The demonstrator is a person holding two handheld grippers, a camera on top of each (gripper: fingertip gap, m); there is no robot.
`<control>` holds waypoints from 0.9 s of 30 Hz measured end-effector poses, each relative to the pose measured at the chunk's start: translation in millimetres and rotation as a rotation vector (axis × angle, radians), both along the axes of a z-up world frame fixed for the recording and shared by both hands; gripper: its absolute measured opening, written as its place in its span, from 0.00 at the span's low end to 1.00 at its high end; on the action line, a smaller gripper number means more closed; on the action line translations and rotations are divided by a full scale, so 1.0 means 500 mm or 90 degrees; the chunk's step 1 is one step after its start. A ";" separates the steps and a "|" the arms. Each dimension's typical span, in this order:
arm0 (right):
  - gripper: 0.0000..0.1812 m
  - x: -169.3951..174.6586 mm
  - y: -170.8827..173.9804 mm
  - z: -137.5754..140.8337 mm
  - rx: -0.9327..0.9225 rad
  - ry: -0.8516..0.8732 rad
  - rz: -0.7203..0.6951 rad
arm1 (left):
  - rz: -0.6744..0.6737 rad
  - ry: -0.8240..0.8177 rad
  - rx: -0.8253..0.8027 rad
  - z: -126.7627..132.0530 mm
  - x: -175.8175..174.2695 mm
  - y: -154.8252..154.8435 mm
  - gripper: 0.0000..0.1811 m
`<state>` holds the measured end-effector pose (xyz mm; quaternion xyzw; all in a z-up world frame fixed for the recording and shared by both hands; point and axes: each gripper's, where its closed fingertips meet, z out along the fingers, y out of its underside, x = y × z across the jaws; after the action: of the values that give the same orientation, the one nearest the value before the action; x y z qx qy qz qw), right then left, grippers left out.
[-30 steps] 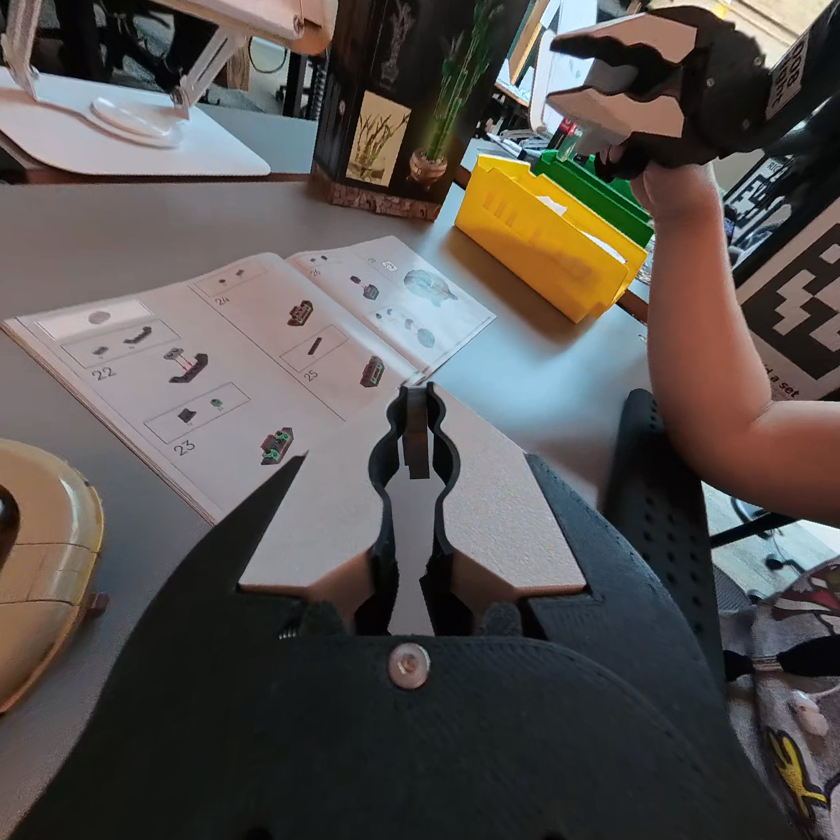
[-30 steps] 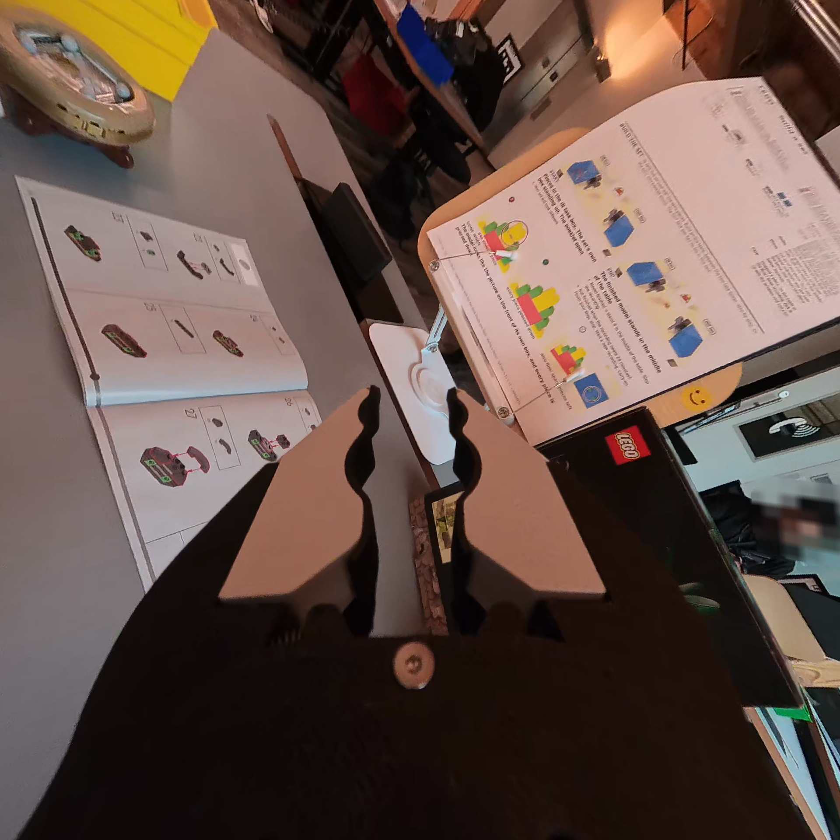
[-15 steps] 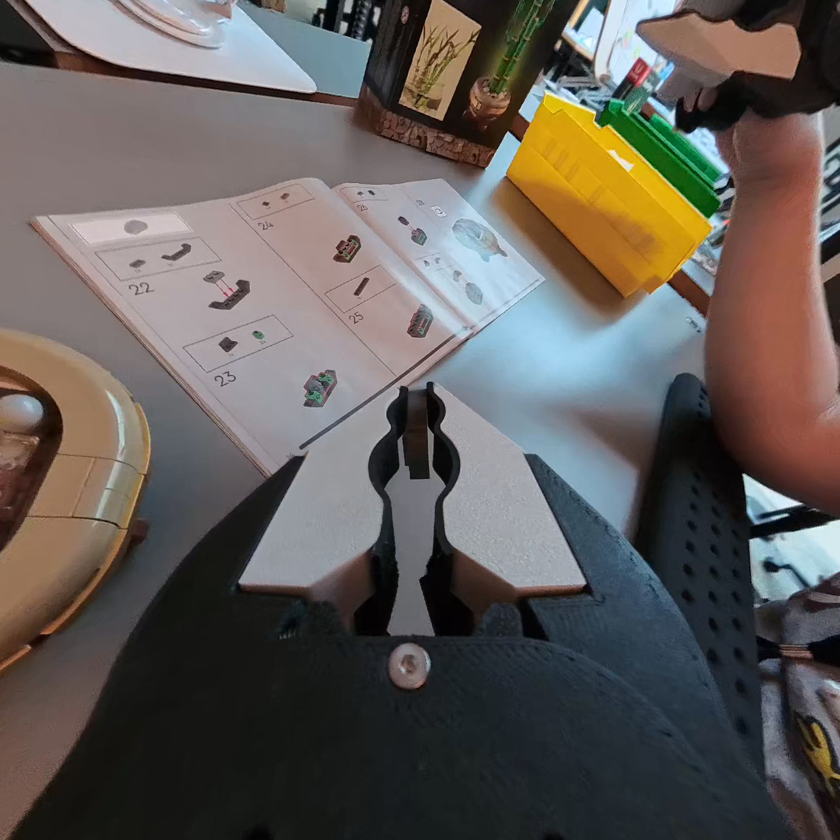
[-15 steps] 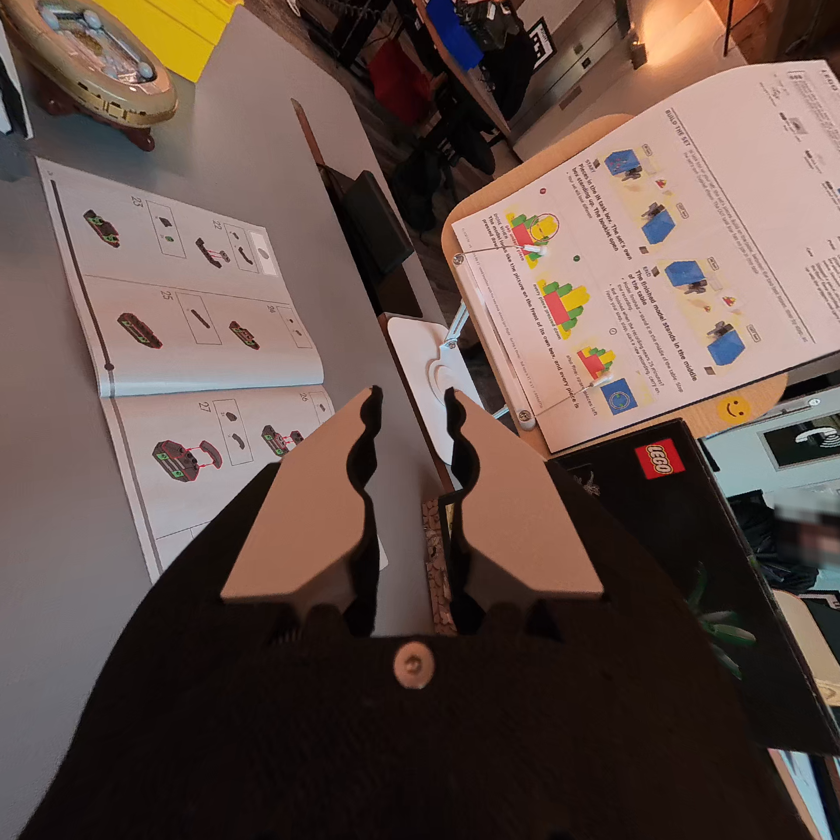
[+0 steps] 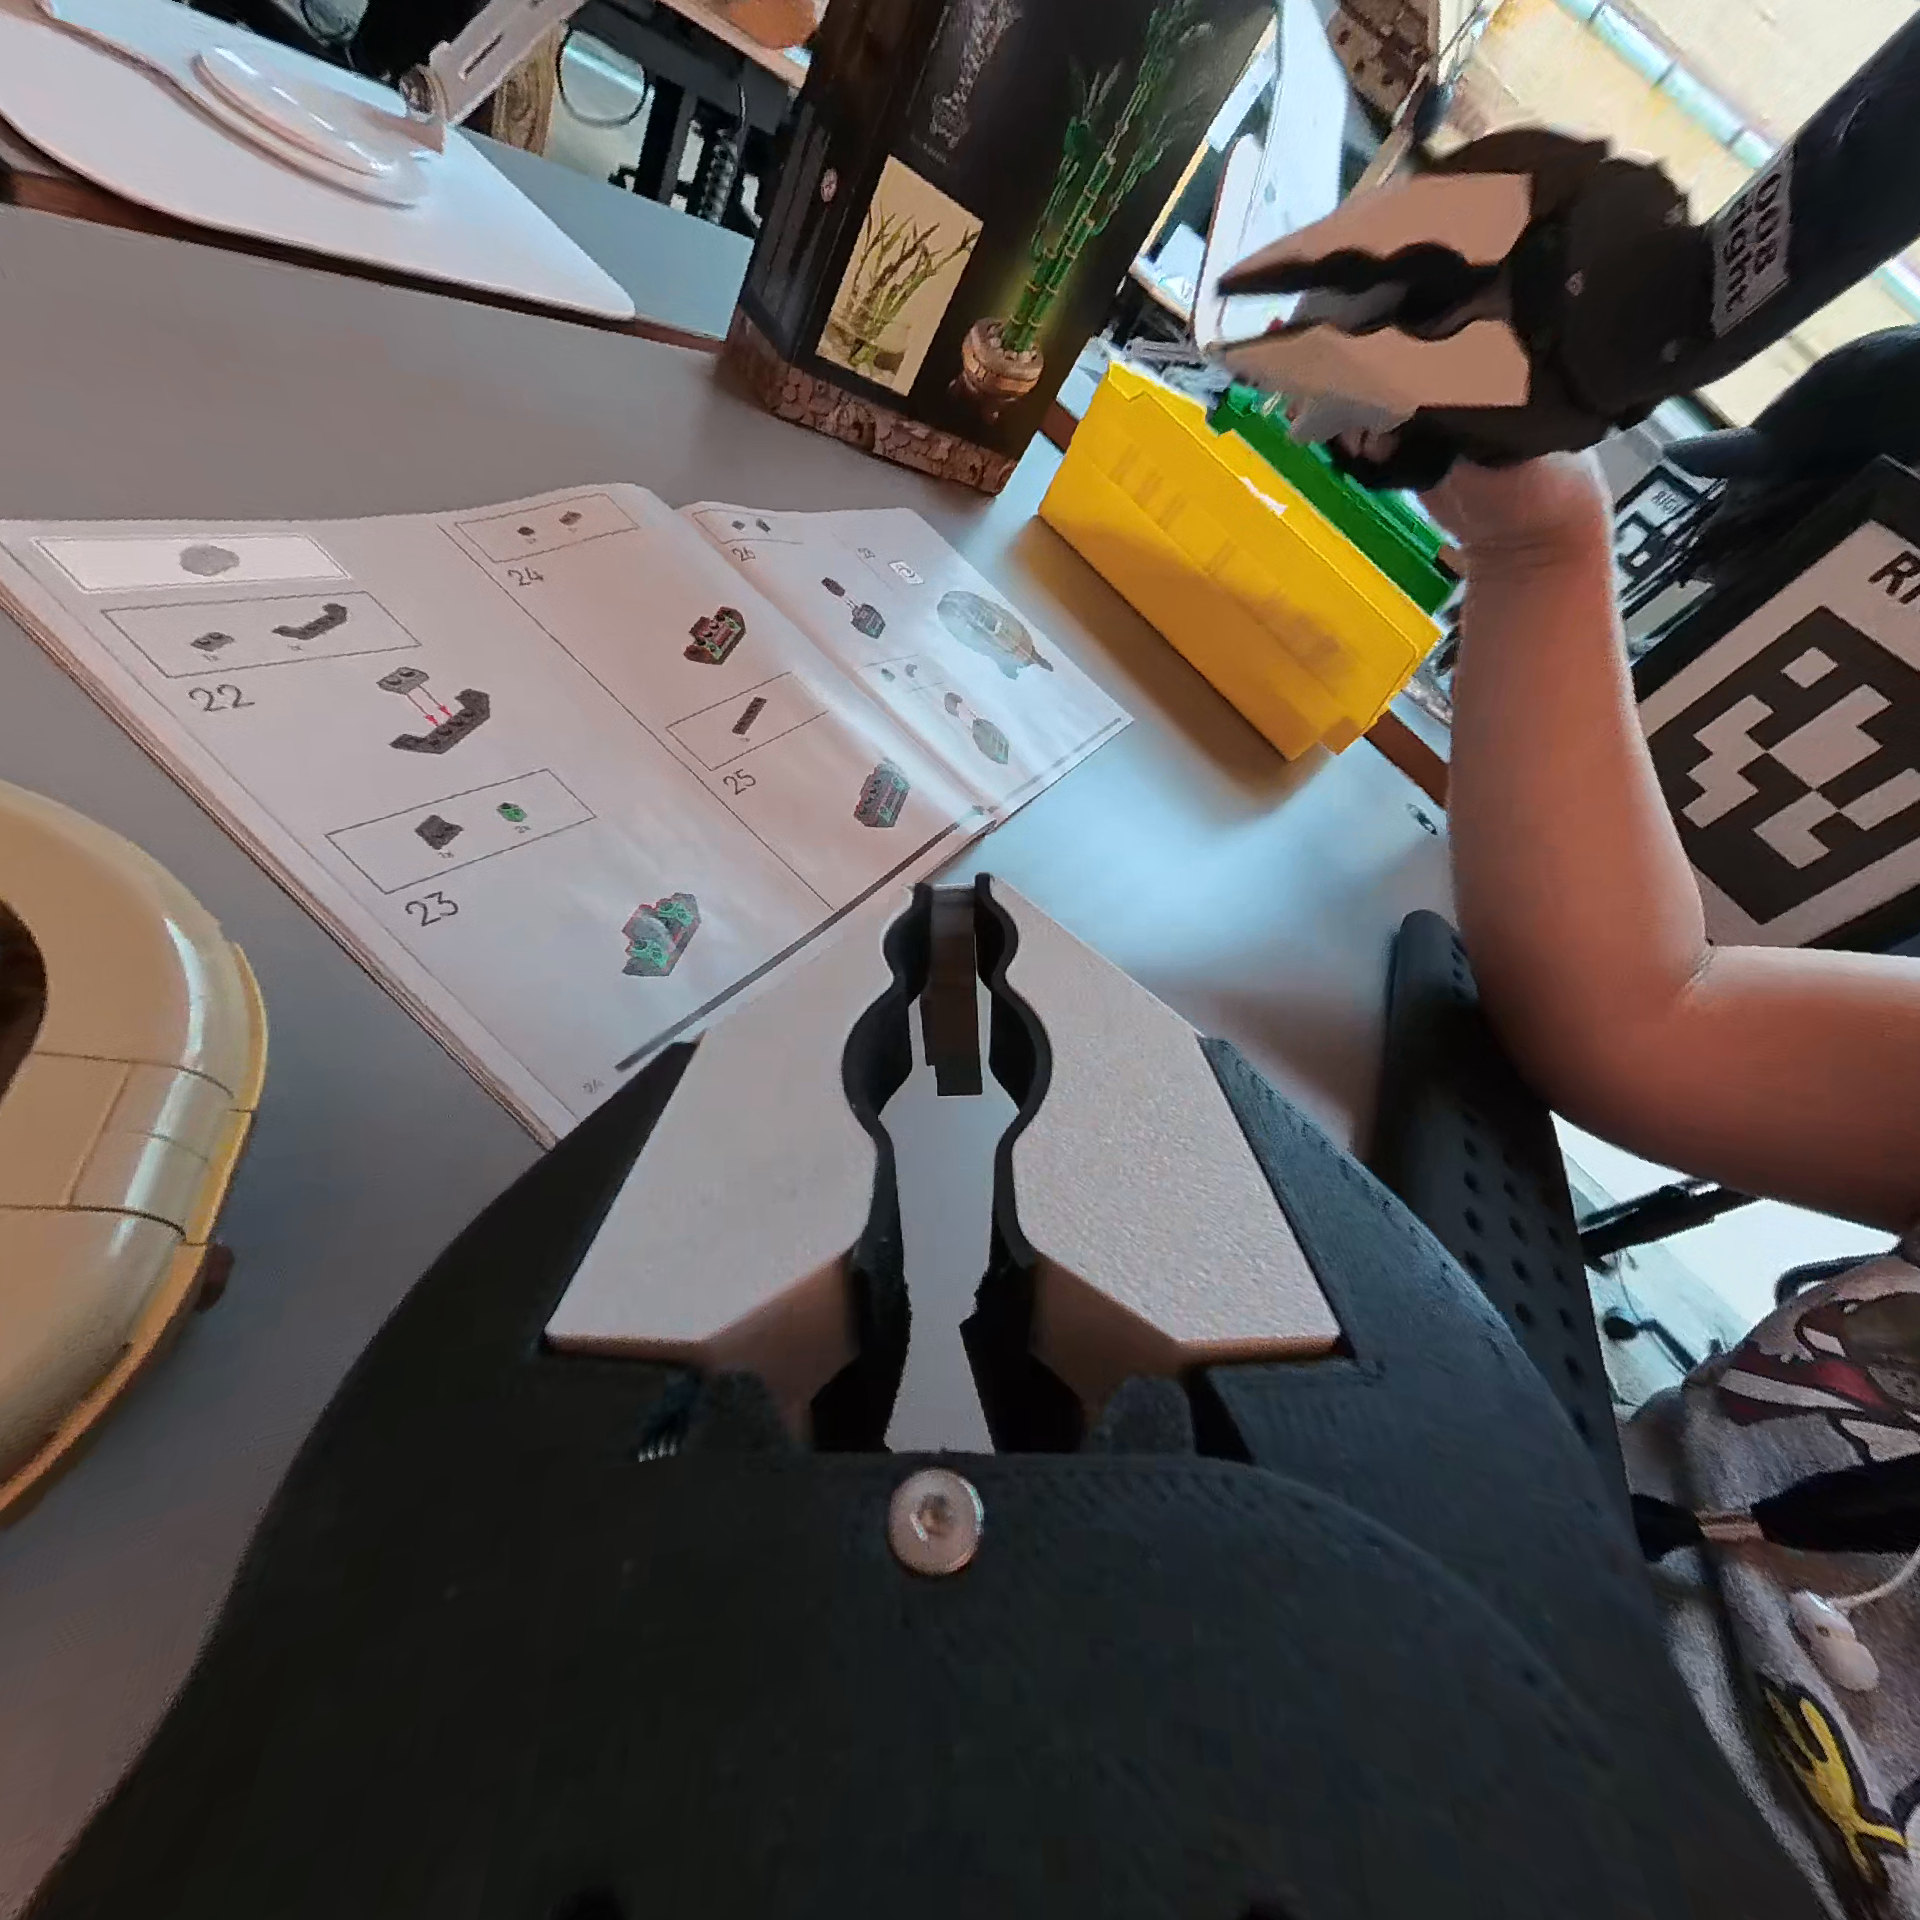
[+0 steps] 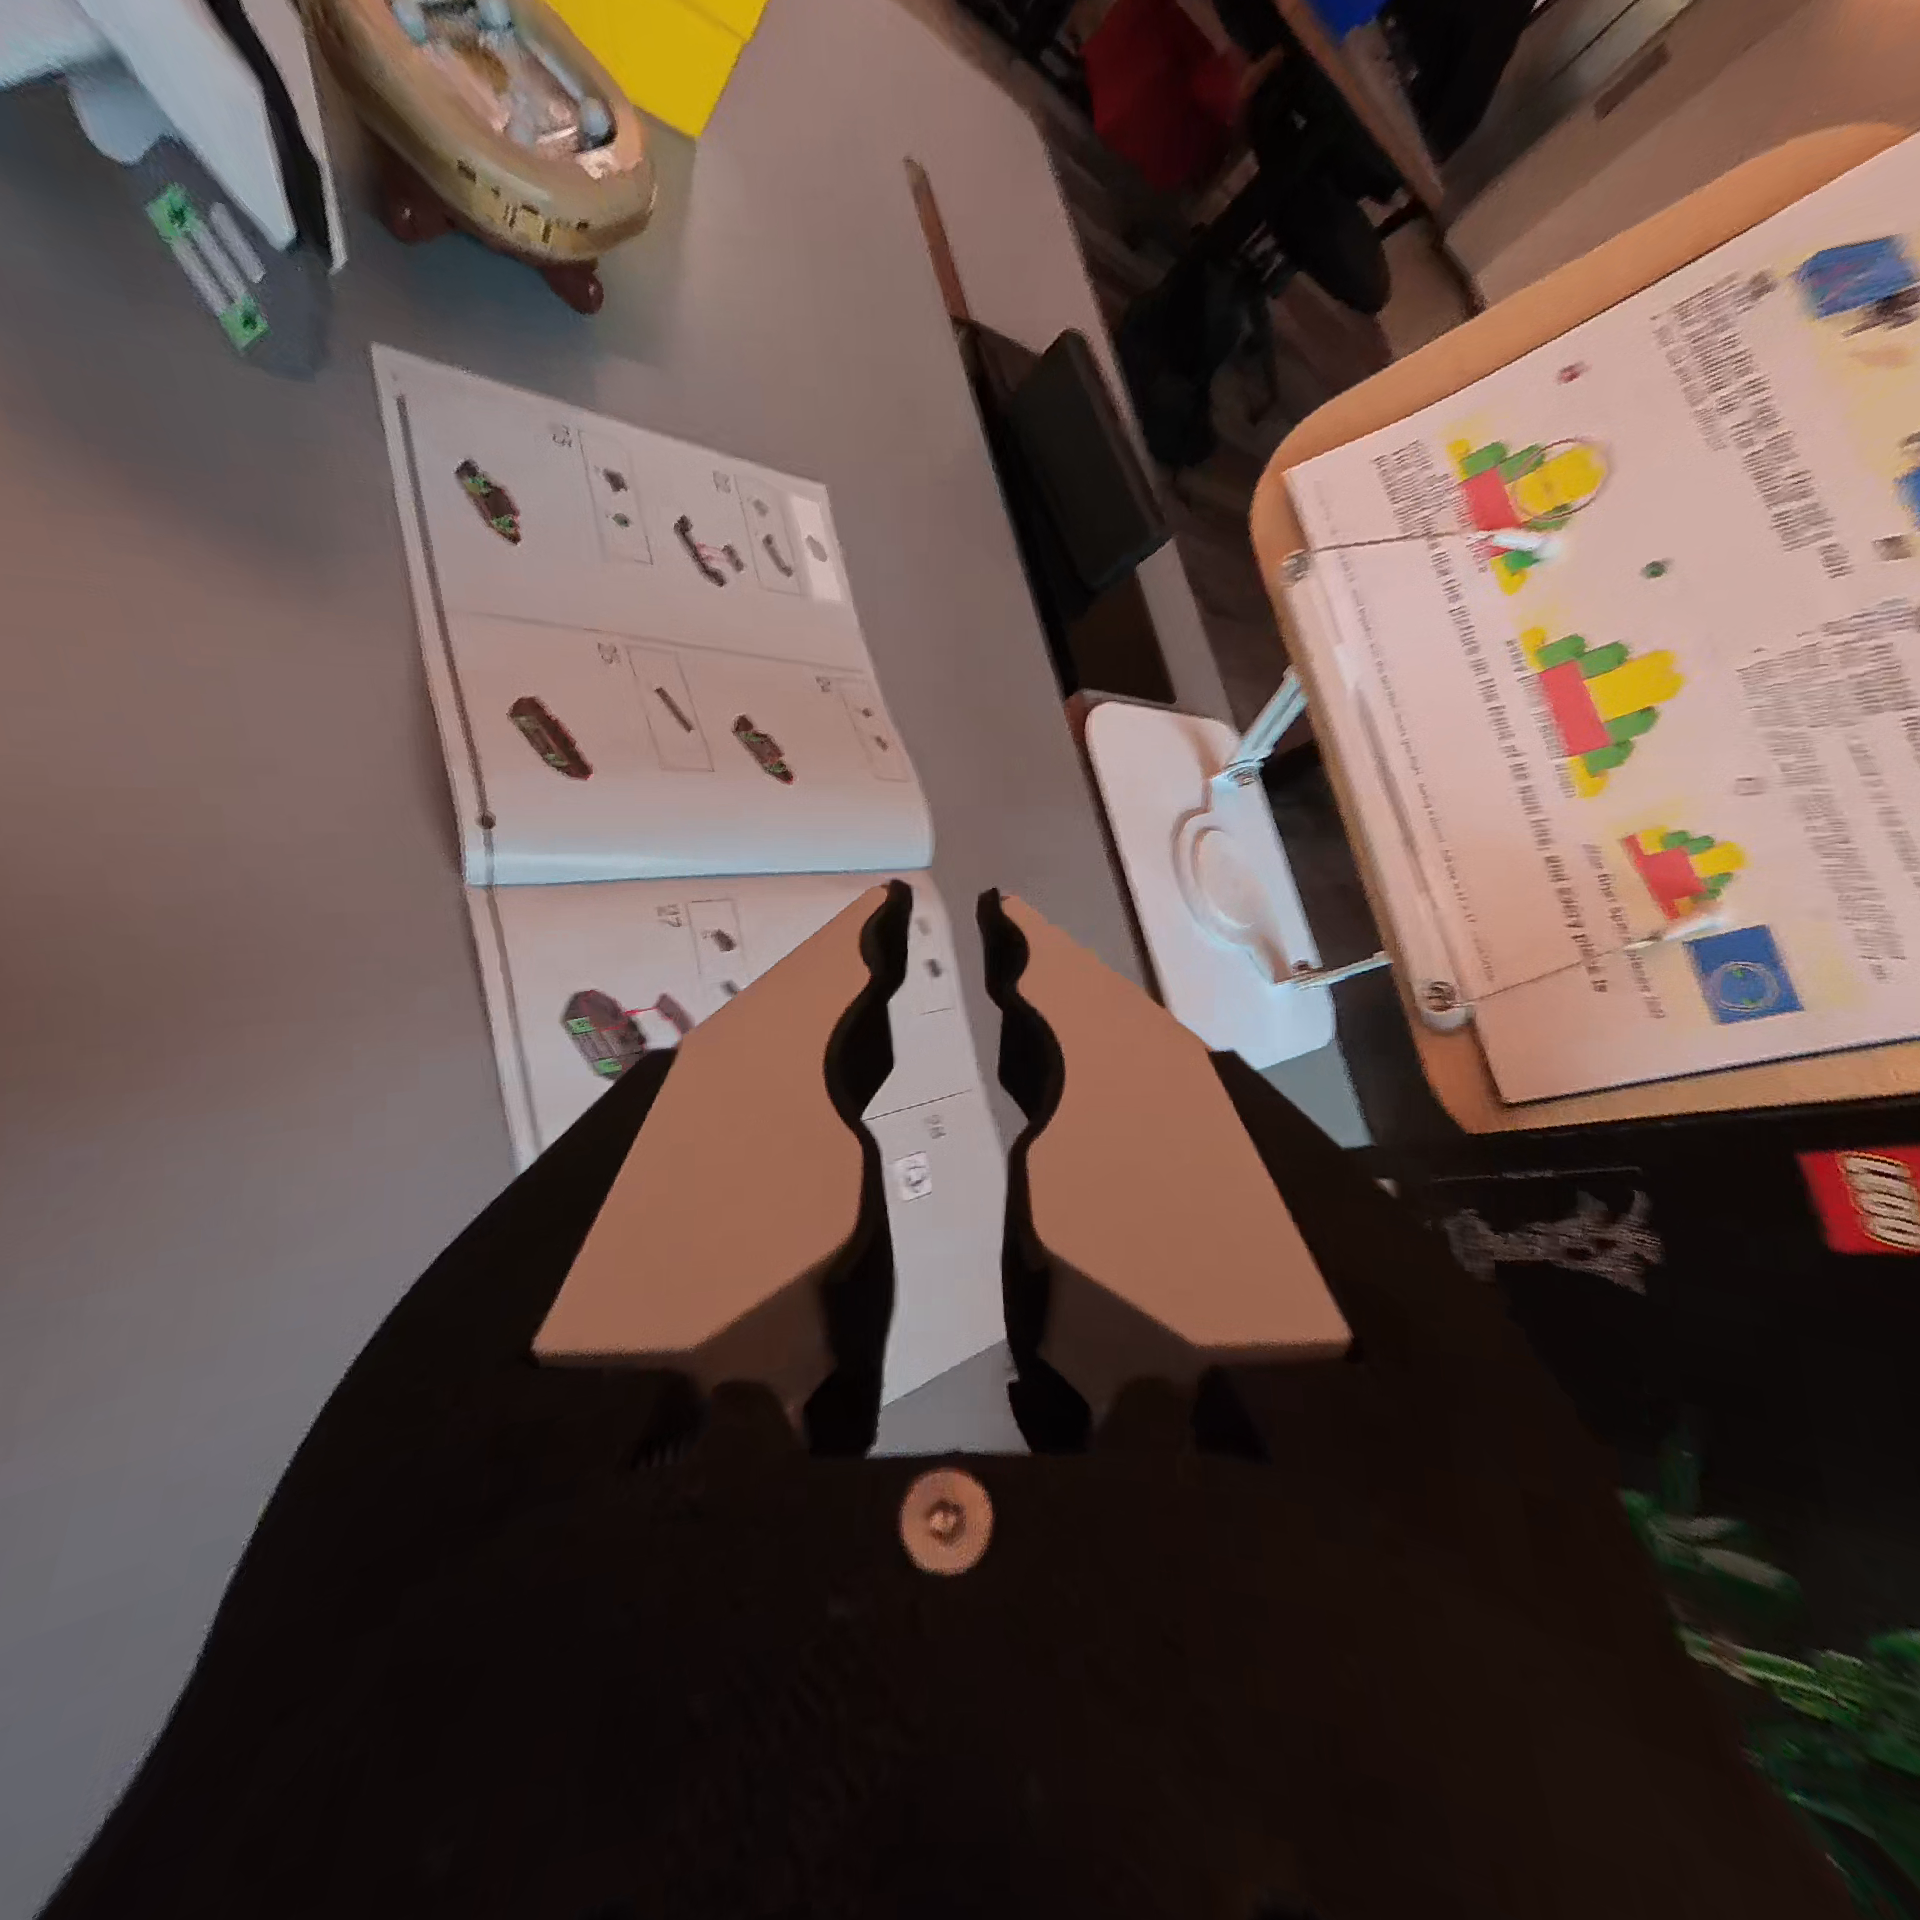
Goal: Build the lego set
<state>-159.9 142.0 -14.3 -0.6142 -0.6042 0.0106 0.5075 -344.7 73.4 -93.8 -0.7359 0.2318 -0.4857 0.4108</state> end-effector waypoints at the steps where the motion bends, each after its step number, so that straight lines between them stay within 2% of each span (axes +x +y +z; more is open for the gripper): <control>1: 0.05 -0.006 -0.004 -0.014 -0.026 -0.008 0.005 | -0.006 -0.024 0.013 0.012 0.002 -0.003 0.03; 3: 0.03 -0.014 -0.003 -0.036 -0.058 -0.020 0.005 | -0.005 -0.055 0.040 0.032 0.002 -0.003 0.03; 6: 0.03 -0.022 0.002 -0.058 -0.076 -0.040 0.001 | -0.007 -0.041 0.059 0.034 0.000 -0.002 0.03; 13: 0.02 -0.067 -0.016 -0.040 -0.089 0.005 0.040 | -0.012 -0.059 0.033 0.041 0.000 -0.005 0.03; 18: 0.04 -0.180 -0.095 -0.007 -0.245 0.154 0.183 | -0.022 -0.104 0.015 0.059 0.003 -0.012 0.03; 21: 0.12 -0.272 -0.182 -0.017 -0.421 0.202 0.325 | -0.017 -0.118 0.076 0.090 0.000 -0.019 0.03; 24: 0.15 -0.331 -0.203 -0.055 -0.470 0.183 0.349 | -0.001 -0.099 0.158 0.116 -0.006 -0.028 0.03; 27: 0.18 -0.369 -0.197 -0.051 -0.467 0.233 0.344 | 0.005 -0.096 0.186 0.129 -0.010 -0.037 0.03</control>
<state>-344.3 43.5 -39.9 -0.5619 -0.5991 0.4617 0.3349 -349.5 54.9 -29.4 -0.6305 0.2657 -0.4991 0.5318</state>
